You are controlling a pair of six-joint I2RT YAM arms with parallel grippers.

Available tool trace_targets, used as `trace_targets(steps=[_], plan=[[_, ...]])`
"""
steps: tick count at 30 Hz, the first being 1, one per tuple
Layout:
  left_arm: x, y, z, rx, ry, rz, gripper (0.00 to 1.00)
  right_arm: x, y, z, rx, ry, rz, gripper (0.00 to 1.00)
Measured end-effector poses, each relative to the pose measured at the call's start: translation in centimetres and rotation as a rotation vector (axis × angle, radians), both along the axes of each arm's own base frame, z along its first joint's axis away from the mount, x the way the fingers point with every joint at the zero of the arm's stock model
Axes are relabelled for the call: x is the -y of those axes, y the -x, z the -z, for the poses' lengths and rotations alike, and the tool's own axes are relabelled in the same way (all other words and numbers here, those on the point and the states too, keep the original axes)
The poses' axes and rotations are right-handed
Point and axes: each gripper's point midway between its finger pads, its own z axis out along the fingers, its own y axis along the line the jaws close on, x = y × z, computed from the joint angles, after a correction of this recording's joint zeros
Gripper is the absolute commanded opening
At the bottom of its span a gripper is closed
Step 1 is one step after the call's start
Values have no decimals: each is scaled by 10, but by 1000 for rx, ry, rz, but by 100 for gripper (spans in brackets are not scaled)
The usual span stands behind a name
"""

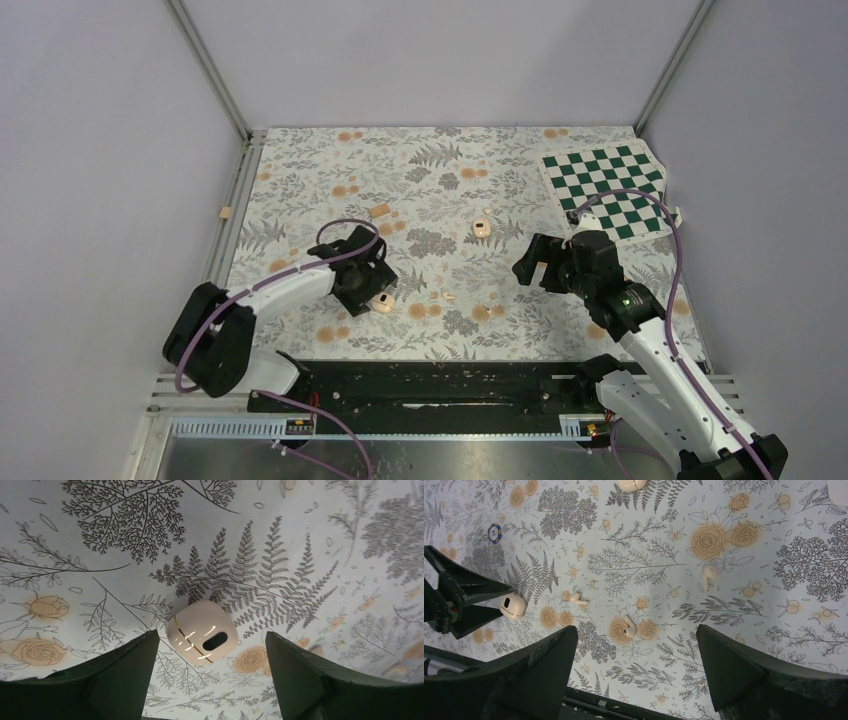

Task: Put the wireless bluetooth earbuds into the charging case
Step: Pick up the charging case at the center of the board.

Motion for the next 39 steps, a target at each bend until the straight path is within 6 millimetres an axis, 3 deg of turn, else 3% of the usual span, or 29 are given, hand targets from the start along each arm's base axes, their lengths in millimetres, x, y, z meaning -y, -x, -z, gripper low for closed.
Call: trace_targets(steps=[5, 11, 20, 22, 26, 29, 32, 33, 35, 39], plan=[[5, 3, 17, -70, -4, -8, 69, 0, 0, -1, 0, -7, 5, 97], [8, 1, 15, -62, 13, -13, 42, 0, 0, -1, 0, -12, 8, 97], [25, -16, -10, 10, 53, 87, 36, -10, 2, -4, -17, -65, -6, 93], [33, -22, -26, 56, 85, 136, 36, -22, 1, -10, -18, -132, -31, 89], [61, -39, -86, 233, 225, 250, 38, -59, -5, -26, -3, -340, -100, 84], [75, -48, -121, 323, 287, 309, 55, -84, -4, -28, -27, -419, -159, 84], [79, -54, -143, 375, 281, 354, 83, -105, 1, -25, -64, -446, -213, 85], [78, -55, -146, 383, 265, 365, 90, -110, 3, -23, -79, -449, -227, 85], [68, -54, -140, 364, 205, 361, 93, -115, 6, -17, -106, -445, -238, 86], [45, -41, -102, 251, 91, 333, 87, -114, 7, -14, -116, -436, -230, 88]])
